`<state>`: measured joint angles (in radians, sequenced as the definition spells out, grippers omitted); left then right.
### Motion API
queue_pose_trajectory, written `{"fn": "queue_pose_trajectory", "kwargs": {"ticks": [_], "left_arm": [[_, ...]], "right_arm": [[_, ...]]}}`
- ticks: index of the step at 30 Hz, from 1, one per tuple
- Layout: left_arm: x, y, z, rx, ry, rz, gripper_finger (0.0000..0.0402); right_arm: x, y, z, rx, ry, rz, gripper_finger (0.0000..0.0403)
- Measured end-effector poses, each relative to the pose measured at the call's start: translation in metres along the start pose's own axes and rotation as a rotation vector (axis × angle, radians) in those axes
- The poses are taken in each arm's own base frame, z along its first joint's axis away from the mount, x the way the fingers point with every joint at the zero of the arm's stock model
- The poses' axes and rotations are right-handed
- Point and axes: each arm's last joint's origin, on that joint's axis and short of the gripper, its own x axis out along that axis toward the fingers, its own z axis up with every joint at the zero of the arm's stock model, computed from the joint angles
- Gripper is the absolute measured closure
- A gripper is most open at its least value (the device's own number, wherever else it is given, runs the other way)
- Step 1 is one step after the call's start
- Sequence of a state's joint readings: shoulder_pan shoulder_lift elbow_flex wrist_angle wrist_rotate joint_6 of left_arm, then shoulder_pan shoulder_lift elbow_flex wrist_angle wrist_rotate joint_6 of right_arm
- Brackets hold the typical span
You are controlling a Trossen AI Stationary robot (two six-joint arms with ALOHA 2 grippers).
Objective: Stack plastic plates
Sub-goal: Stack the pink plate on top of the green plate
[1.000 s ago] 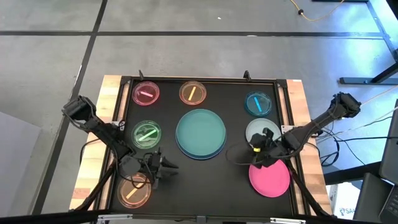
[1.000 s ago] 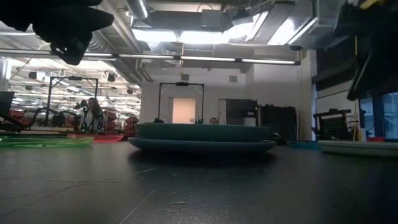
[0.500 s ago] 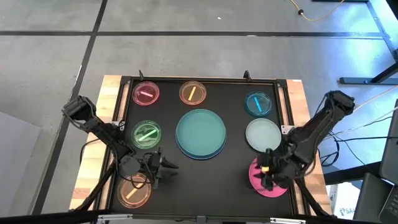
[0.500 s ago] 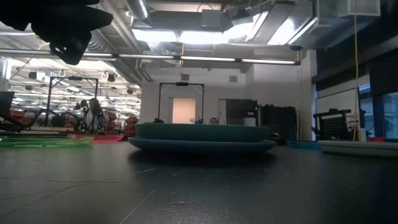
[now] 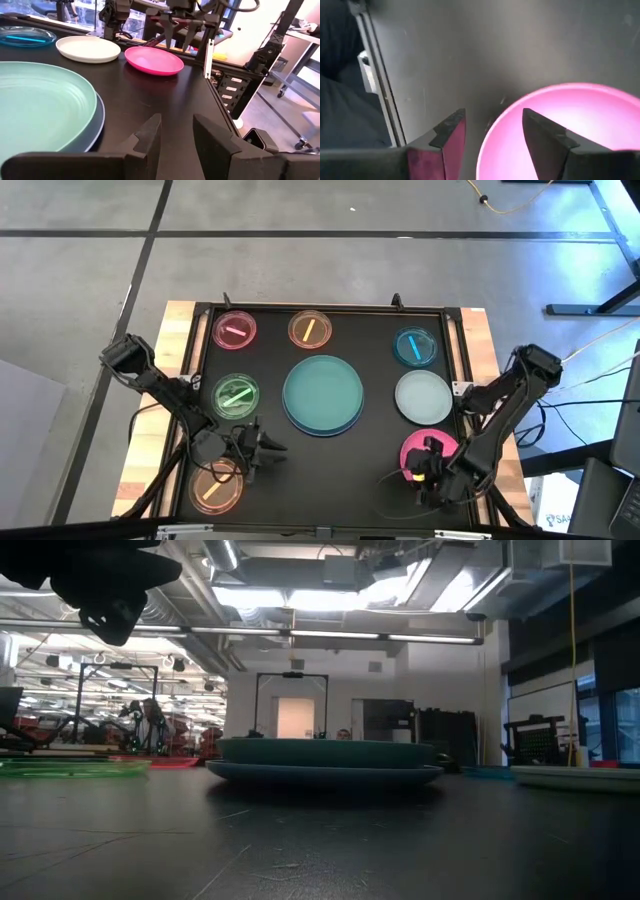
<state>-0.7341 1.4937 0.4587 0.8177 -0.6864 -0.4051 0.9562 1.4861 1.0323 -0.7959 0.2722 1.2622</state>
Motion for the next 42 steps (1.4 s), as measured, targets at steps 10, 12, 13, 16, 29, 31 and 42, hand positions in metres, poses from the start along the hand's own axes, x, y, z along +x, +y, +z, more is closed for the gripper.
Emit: {"fn": "queue_pose_trajectory", "kwargs": {"ticks": [10,12,13,16,29,31,42], "left_arm": [[0.004,0.006,0.002,0.012,-0.004,0.027,0.0295],[0.004,0.005,0.002,0.014,0.001,0.019,0.0295],[0.004,0.005,0.002,0.014,0.002,0.016,0.0295],[0.004,0.005,0.002,0.013,0.002,0.017,0.0295],[0.008,0.011,0.003,0.013,-0.001,0.042,0.0295],[0.008,0.011,0.003,0.017,0.004,0.046,0.0295],[0.008,0.011,0.003,0.013,0.007,0.03,0.0295]], "right_arm": [[0.037,0.008,-0.014,0.046,0.196,-0.072,0.0215],[0.045,0.008,-0.016,0.043,0.222,-0.097,0.0215],[0.048,0.008,-0.017,0.041,0.23,-0.105,0.0215],[0.055,0.008,-0.02,0.036,0.239,-0.129,0.0215],[0.07,0.008,-0.023,-0.028,0.239,-0.175,0.0338],[0.07,0.008,-0.023,-0.037,0.231,-0.17,0.0365],[0.061,0.03,-0.005,-0.218,0.106,-0.054,0.039]]}}
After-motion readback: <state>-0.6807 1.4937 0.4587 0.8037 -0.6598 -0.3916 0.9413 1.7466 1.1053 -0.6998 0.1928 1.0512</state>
